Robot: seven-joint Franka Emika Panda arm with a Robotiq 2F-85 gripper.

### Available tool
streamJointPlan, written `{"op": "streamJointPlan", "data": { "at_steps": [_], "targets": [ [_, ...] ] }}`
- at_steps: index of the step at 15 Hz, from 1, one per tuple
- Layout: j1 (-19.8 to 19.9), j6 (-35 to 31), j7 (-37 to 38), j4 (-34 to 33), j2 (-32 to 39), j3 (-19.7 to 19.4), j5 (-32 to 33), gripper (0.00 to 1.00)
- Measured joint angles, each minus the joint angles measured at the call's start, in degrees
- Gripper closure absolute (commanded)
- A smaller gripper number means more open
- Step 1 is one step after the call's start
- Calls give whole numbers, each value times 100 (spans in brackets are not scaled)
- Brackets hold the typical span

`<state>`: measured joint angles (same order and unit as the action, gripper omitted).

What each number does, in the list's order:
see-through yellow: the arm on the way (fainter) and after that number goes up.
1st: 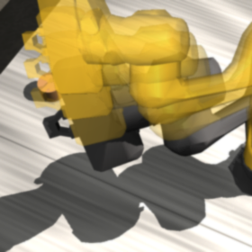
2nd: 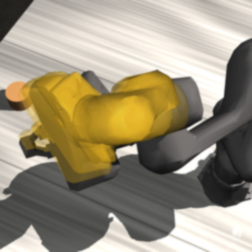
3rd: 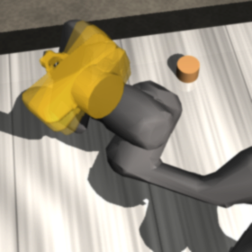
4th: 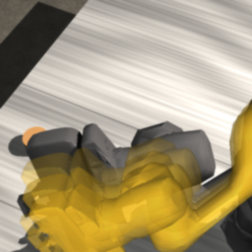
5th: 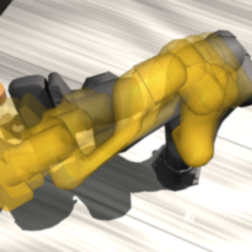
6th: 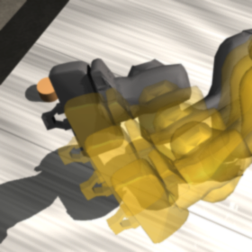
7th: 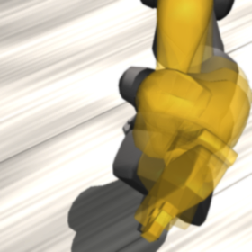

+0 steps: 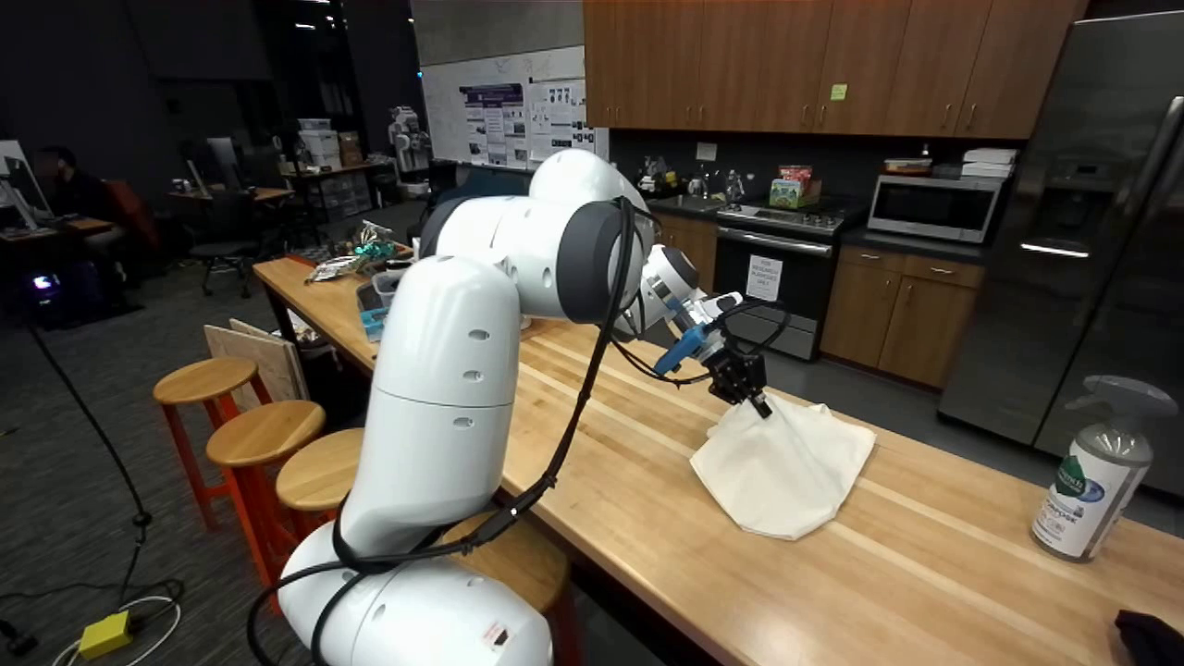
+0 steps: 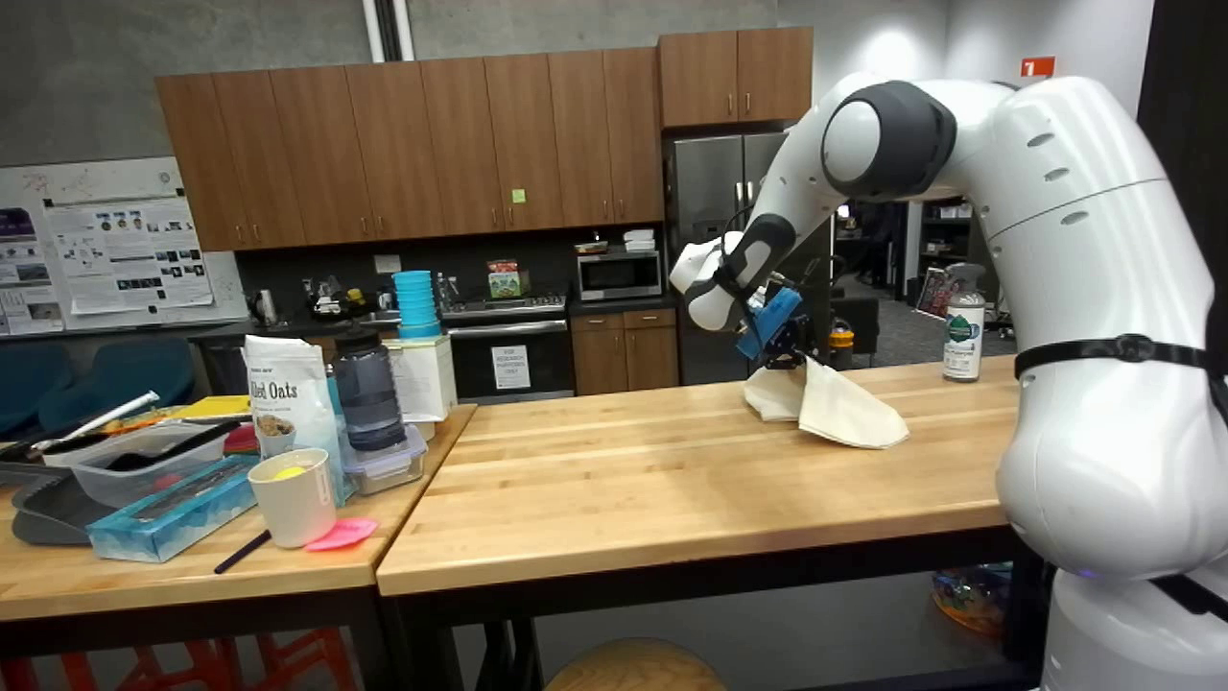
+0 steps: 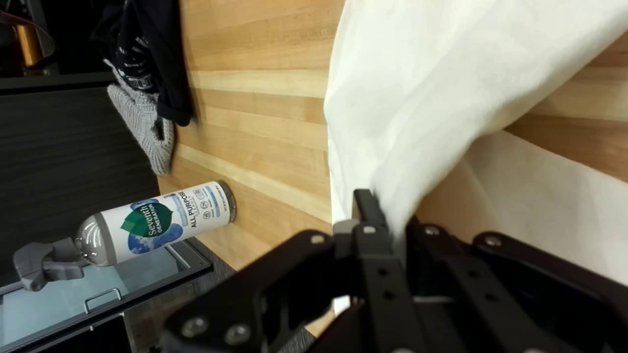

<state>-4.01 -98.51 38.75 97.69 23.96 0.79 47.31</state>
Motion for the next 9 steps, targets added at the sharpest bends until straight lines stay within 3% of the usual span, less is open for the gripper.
{"op": "streamJointPlan", "data": {
  "at_steps": [1,4,9],
  "targets": [
    [0,0,0,1,0,0,0,64],
    [-25,-14,5,1,11,-7,0,52],
    [-391,-192,-42,-243,252,72,84,19]
  ]
}}
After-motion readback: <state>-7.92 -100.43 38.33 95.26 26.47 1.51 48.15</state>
